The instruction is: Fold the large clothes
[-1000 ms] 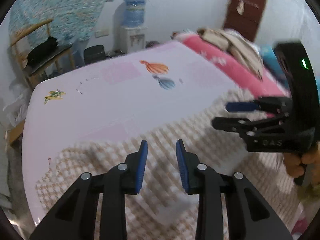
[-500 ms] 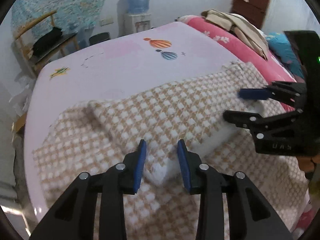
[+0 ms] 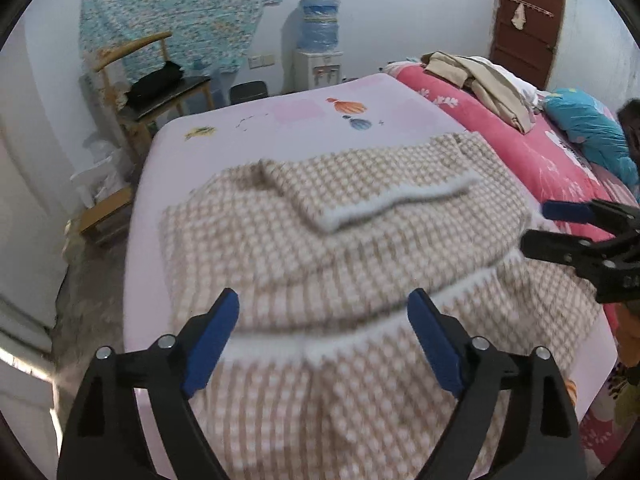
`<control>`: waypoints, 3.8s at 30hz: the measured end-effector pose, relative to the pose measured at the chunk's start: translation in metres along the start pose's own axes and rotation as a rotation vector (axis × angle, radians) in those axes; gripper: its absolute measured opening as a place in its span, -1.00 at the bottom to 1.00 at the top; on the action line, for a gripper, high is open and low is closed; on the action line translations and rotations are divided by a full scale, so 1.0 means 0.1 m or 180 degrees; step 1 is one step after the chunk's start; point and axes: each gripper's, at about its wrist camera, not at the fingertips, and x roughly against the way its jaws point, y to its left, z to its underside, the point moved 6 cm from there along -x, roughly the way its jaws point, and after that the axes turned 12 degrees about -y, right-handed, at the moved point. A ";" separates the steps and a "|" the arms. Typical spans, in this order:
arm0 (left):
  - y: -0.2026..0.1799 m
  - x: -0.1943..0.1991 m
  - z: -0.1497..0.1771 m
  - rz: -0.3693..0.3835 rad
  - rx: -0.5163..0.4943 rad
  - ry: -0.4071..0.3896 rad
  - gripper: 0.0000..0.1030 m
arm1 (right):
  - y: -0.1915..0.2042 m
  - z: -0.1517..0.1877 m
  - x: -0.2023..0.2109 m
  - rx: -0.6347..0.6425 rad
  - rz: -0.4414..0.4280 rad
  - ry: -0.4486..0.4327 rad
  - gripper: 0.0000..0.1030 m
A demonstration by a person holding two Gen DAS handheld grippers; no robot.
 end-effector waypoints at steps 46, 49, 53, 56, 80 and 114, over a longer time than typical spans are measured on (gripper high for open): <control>-0.11 -0.18 0.97 -0.0389 0.0219 0.0623 0.90 | -0.04 0.92 -0.06 -0.0420 0.0188 0.0467 0.79; -0.11 -0.18 0.98 -0.0394 0.0241 0.0627 0.90 | -0.03 0.92 -0.07 -0.0427 0.0194 0.0462 0.79; -0.12 -0.17 0.99 -0.0410 0.0249 0.0628 0.90 | -0.03 0.92 -0.06 -0.0417 0.0191 0.0461 0.79; -0.12 -0.17 0.99 -0.0409 0.0249 0.0627 0.90 | -0.04 0.91 -0.05 -0.0416 0.0191 0.0448 0.79; 0.19 0.19 0.91 -0.0408 0.0414 -0.0083 0.89 | 0.08 0.88 -0.08 -0.0388 0.0035 0.0414 0.79; 0.90 -0.17 0.91 0.0698 0.1230 0.0274 -0.28 | 0.12 0.87 -0.14 -0.0403 0.0022 0.0424 0.79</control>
